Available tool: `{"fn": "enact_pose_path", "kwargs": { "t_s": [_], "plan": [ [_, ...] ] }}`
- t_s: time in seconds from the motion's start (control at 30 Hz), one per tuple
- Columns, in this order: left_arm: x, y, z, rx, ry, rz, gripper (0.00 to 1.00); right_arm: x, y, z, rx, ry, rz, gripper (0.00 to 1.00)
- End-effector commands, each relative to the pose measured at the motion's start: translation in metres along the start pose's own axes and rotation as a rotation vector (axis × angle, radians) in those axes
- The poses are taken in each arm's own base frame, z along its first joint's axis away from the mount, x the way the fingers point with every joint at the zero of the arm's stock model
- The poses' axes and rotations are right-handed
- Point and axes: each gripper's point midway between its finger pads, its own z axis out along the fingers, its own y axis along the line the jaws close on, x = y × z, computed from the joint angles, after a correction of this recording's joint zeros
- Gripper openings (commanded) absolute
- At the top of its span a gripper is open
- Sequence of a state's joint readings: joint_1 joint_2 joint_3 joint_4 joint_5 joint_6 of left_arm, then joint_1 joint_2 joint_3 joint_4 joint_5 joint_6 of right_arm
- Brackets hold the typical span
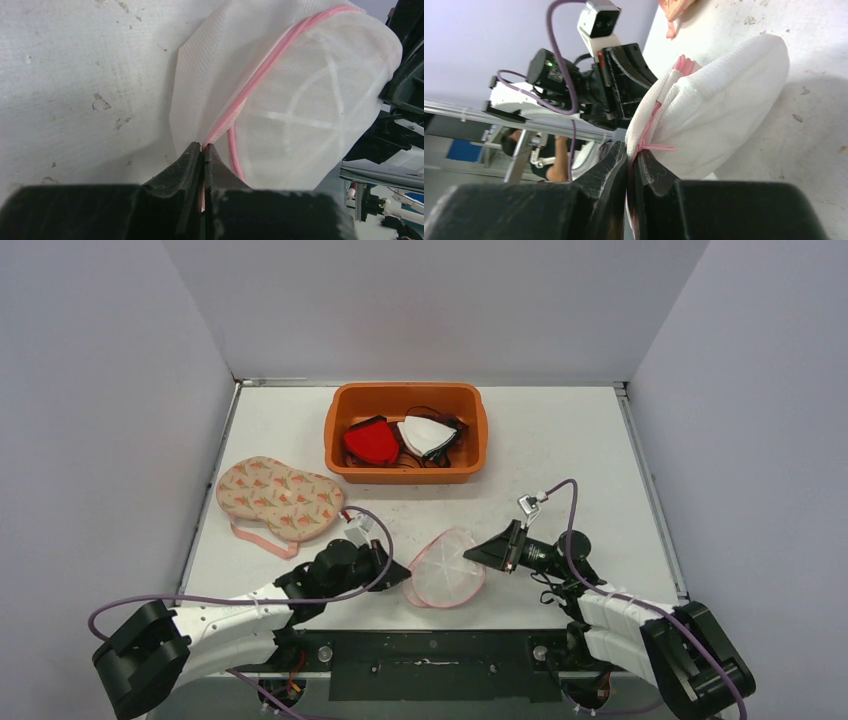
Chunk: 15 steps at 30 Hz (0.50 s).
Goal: Unzip the laundry bag and remove the bra
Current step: Adjust the laundry bag at the center of the board.
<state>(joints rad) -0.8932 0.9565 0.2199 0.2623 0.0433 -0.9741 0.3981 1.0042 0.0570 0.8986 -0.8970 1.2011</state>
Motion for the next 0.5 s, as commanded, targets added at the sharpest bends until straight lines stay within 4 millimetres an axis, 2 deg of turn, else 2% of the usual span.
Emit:
{"fn": "enact_pose_path", "kwargs": {
  "t_s": [0.0,0.17,0.3,0.47],
  "plan": [
    [-0.002,-0.017,0.0,0.087,-0.016,-0.039,0.0,-0.021,0.051,-0.003,-0.216,-0.095,-0.06,0.05],
    [0.003,-0.001,0.004,0.061,-0.031,-0.086,0.0,-0.031,0.041,-0.002,-0.199,-0.17,-0.076,0.05],
    [0.008,0.001,0.011,0.06,-0.012,-0.101,0.0,-0.04,0.03,0.002,-0.172,-0.225,-0.091,0.05],
    [0.007,-0.003,0.019,0.068,0.003,-0.091,0.0,-0.038,-0.003,0.005,-0.071,-0.255,-0.078,0.05]
  ]
}}
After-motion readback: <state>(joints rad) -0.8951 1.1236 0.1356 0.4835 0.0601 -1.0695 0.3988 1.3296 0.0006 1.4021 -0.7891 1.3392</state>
